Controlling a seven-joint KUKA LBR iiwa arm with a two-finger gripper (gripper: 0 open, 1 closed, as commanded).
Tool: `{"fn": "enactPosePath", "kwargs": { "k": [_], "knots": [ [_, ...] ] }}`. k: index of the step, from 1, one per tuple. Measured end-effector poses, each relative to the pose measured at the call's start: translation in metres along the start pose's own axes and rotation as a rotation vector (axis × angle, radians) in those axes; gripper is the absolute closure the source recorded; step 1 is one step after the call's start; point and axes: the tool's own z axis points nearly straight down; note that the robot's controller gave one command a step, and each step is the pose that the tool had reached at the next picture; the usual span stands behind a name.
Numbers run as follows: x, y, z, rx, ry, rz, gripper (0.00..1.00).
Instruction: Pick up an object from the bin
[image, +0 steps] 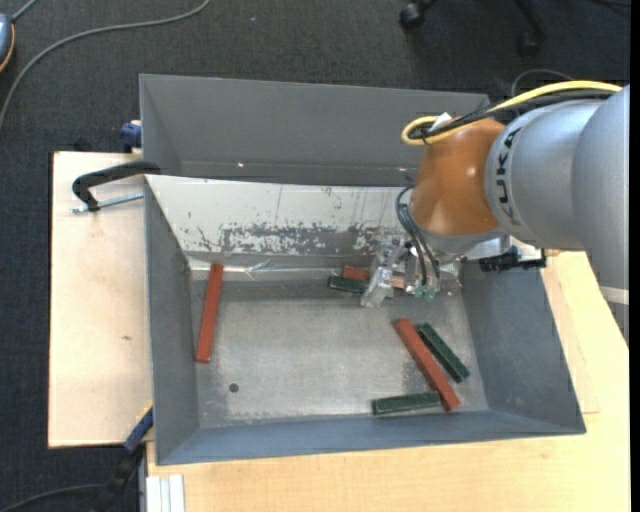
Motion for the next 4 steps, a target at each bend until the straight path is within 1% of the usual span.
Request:
{"fn": "enactPosePath", "kwargs": {
  "k": [1, 2, 3, 4],
  "knots": [
    [0.010, 0.000, 0.009, 0.005, 0.034, -0.003, 0.00],
    [0.017, 0.042, 0.009, 0.003, 0.035, -0.009, 0.00],
    [0.011, 0.041, 0.003, -0.001, 0.015, -0.005, 1.00],
    [0.017, 0.040, 0.009, 0.005, 0.035, -0.006, 0.00]
  ]
}}
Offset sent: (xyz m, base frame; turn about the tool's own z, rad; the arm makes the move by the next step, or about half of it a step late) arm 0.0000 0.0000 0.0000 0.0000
